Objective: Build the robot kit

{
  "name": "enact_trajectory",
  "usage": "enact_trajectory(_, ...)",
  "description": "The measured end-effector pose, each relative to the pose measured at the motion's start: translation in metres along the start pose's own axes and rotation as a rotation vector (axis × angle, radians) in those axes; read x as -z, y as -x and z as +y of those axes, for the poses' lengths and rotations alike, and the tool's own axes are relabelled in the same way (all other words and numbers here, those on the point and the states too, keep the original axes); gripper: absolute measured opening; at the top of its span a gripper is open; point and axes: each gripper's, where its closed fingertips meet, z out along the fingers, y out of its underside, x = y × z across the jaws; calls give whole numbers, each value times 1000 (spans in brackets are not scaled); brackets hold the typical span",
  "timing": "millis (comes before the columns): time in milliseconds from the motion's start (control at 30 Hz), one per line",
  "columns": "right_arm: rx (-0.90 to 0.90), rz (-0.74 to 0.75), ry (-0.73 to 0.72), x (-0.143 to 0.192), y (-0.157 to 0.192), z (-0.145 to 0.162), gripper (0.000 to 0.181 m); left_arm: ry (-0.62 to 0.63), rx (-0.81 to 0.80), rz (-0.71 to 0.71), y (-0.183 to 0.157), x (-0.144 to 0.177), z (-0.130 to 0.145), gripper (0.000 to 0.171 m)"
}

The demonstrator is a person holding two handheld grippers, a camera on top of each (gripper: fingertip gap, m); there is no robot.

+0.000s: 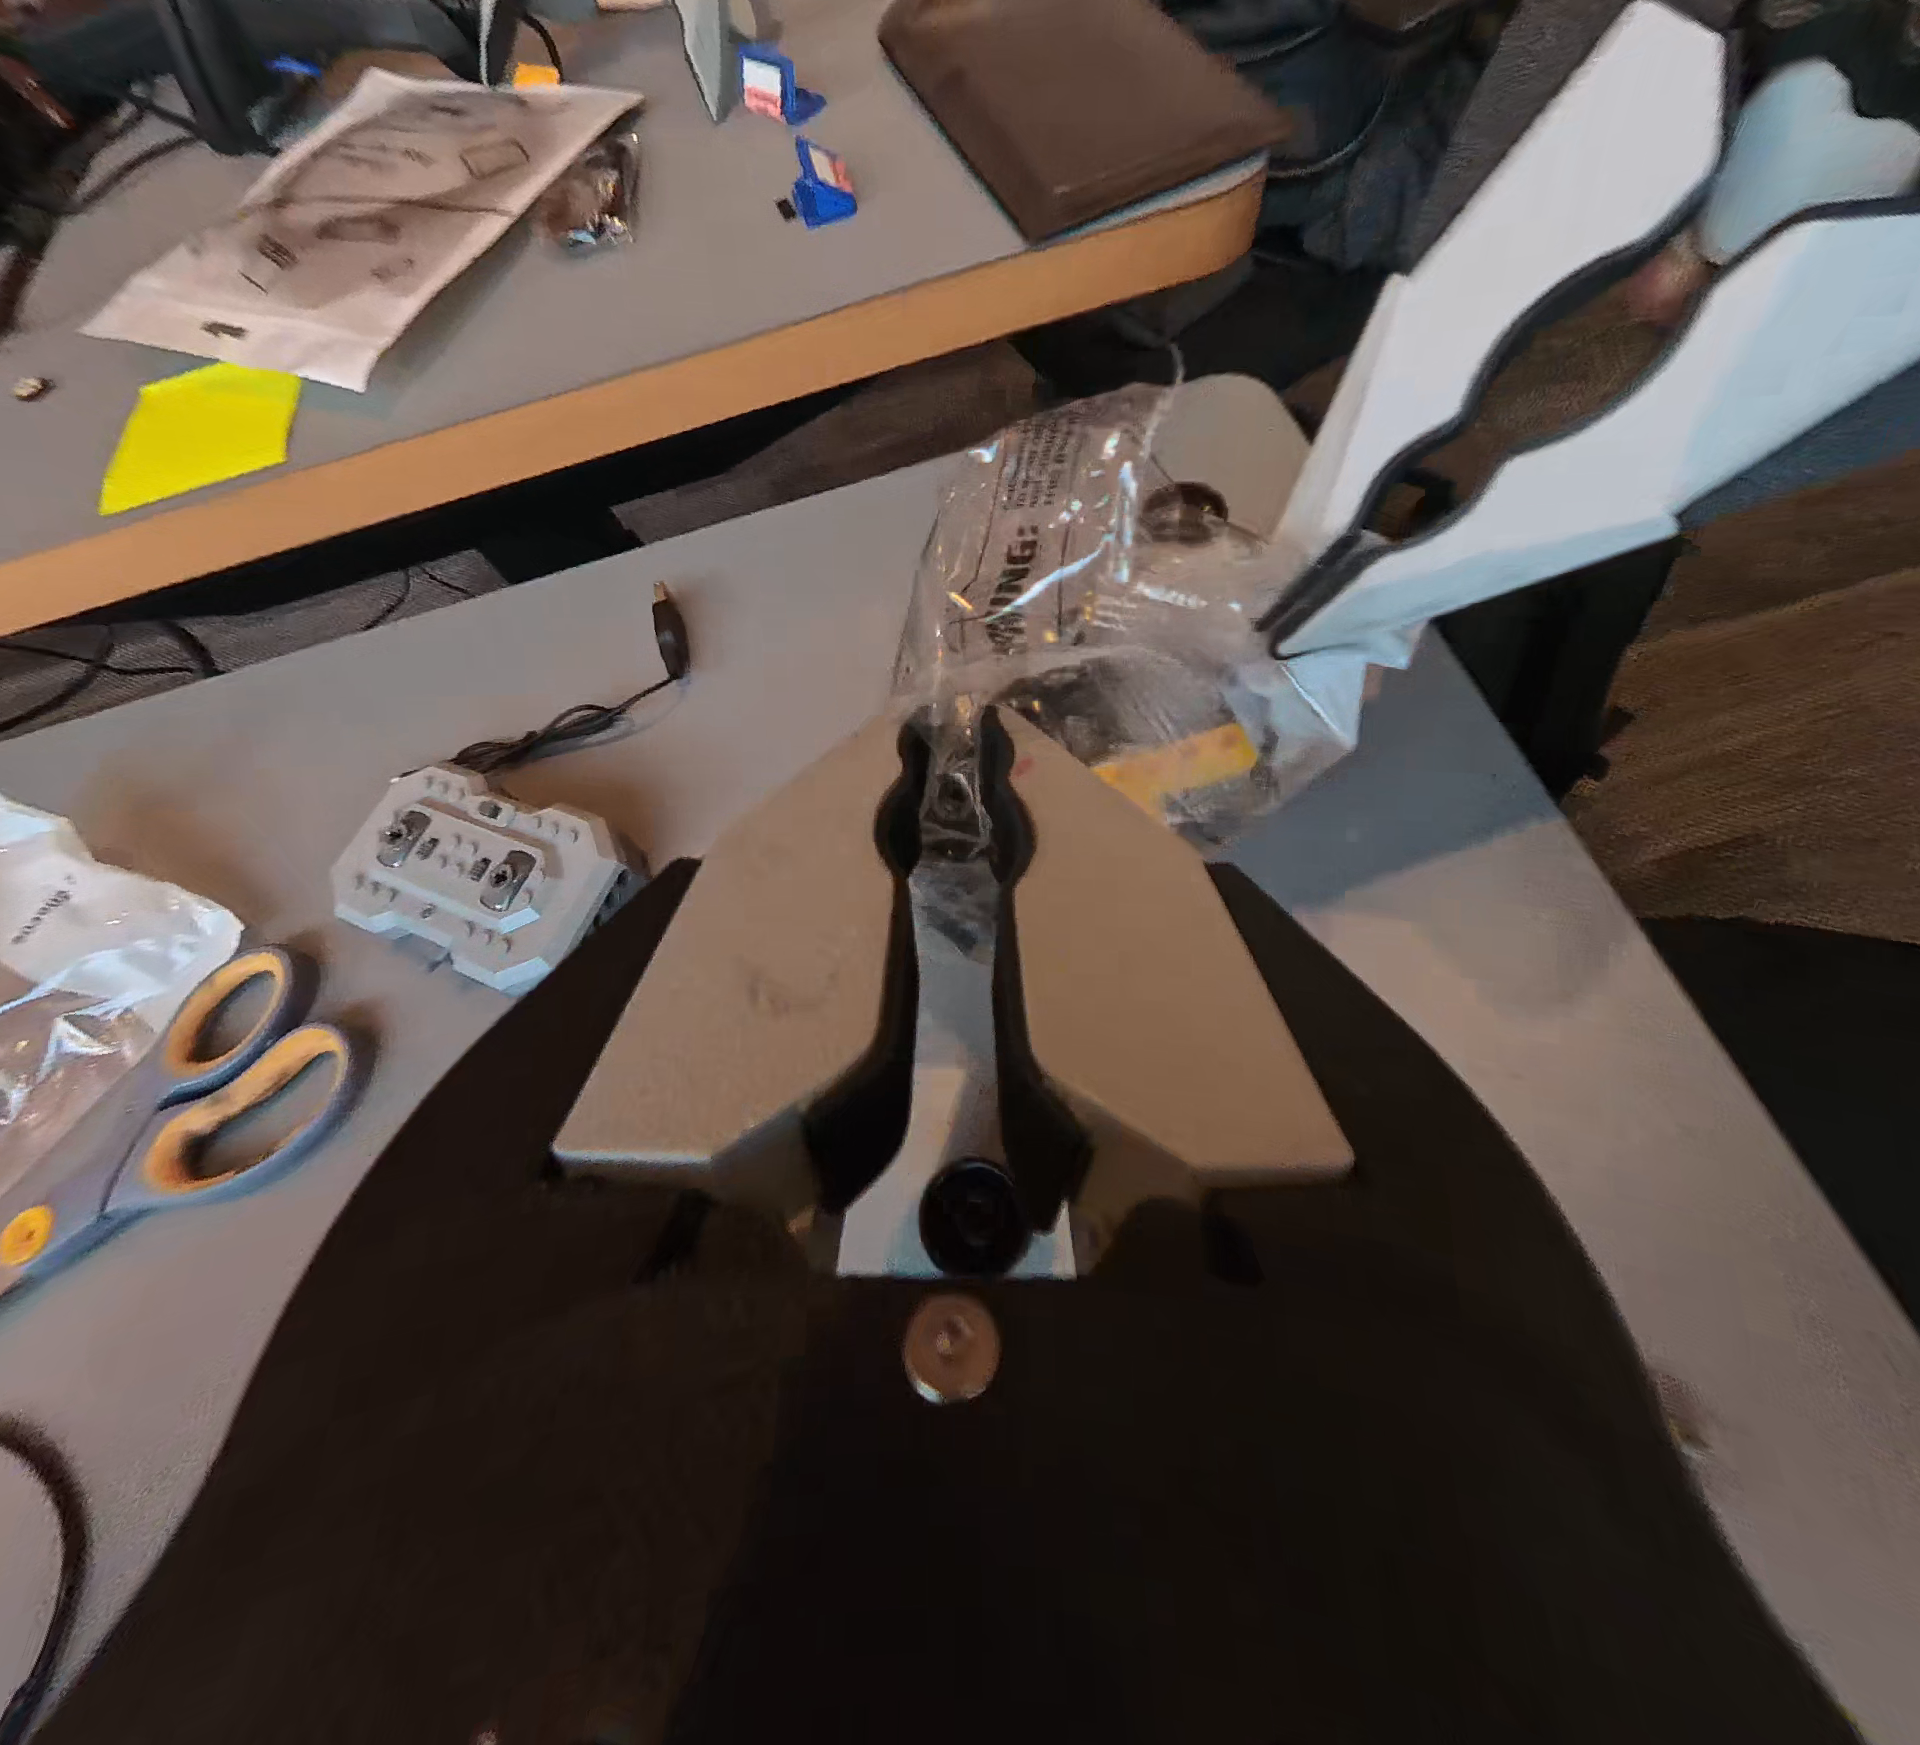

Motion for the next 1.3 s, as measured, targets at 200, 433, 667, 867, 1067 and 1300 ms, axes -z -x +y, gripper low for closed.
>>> enact_trajectory(200, -69, -32, -31, -38, 10, 11, 3, 46, 89, 3, 21, -33, 33, 6)
enact_trajectory(433, -167, -126, -99, -41, 16, 6, 33, 96, 269, -149, 41, -16, 45, 21)
enact_trajectory(667, -352, -215, -211, -5, 2, 27, 44, 137, 277, -226, 46, 36, 65, 30)
enact_trajectory(867, -651, -225, -156, -14, -53, 77, 51, 204, 250, -199, 25, 51, 63, 40)
enact_trajectory(1067, -692, -299, -69, -51, -54, 80, 57, 251, 194, -196, 28, 38, 50, 41)
enact_trajectory(1300, -473, -208, 50, -71, -53, 107, 48, 436, 312, -194, 87, -2, 59, 43)
